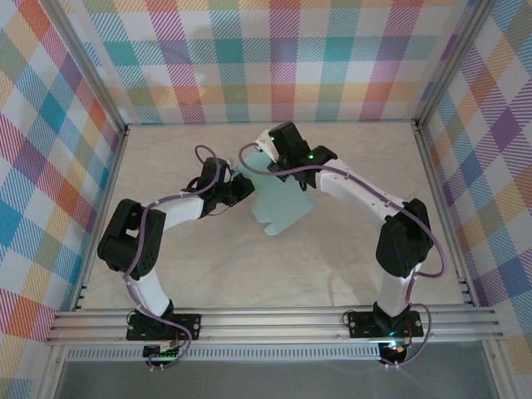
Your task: Fold the paper box
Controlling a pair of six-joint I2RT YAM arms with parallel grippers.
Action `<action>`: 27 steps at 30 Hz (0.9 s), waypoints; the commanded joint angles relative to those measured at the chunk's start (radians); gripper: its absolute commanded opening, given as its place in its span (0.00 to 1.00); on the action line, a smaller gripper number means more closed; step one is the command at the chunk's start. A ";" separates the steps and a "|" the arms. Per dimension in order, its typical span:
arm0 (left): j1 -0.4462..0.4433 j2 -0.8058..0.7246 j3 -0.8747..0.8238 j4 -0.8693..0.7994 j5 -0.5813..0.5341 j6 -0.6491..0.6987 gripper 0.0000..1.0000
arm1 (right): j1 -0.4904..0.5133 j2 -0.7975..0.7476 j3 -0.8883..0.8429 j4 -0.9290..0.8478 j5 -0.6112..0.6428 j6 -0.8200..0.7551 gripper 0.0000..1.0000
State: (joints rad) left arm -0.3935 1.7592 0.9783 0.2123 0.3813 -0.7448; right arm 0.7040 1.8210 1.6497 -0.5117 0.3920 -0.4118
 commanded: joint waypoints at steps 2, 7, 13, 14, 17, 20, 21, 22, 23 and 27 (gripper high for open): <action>-0.013 -0.018 0.020 0.107 0.094 0.033 0.00 | 0.023 0.034 -0.027 0.035 0.018 -0.022 0.00; -0.015 -0.018 0.019 0.109 0.096 0.033 0.00 | 0.026 0.046 -0.018 0.053 0.047 -0.017 0.15; -0.015 -0.020 0.017 0.110 0.099 0.034 0.00 | 0.028 0.063 0.000 0.062 0.064 -0.018 0.17; -0.016 -0.020 0.017 0.110 0.097 0.034 0.00 | 0.028 0.067 0.004 0.062 0.064 -0.020 0.17; -0.016 -0.018 0.017 0.114 0.100 0.035 0.00 | 0.030 0.081 0.015 0.059 0.079 -0.027 0.18; -0.016 -0.020 0.017 0.116 0.102 0.035 0.00 | 0.028 0.097 0.032 0.055 0.091 -0.031 0.19; -0.016 -0.020 0.016 0.116 0.102 0.035 0.00 | 0.031 0.105 0.039 0.055 0.099 -0.036 0.20; -0.016 -0.021 0.016 0.116 0.102 0.036 0.00 | 0.032 0.111 0.046 0.054 0.107 -0.041 0.20; -0.016 -0.020 0.018 0.116 0.103 0.036 0.00 | 0.032 0.119 0.053 0.055 0.118 -0.043 0.21; -0.017 -0.020 0.018 0.117 0.105 0.036 0.00 | 0.032 0.140 0.077 0.055 0.144 -0.057 0.21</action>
State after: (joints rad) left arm -0.3935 1.7592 0.9783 0.2146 0.3813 -0.7483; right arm 0.7238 1.9171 1.6997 -0.4633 0.5350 -0.4431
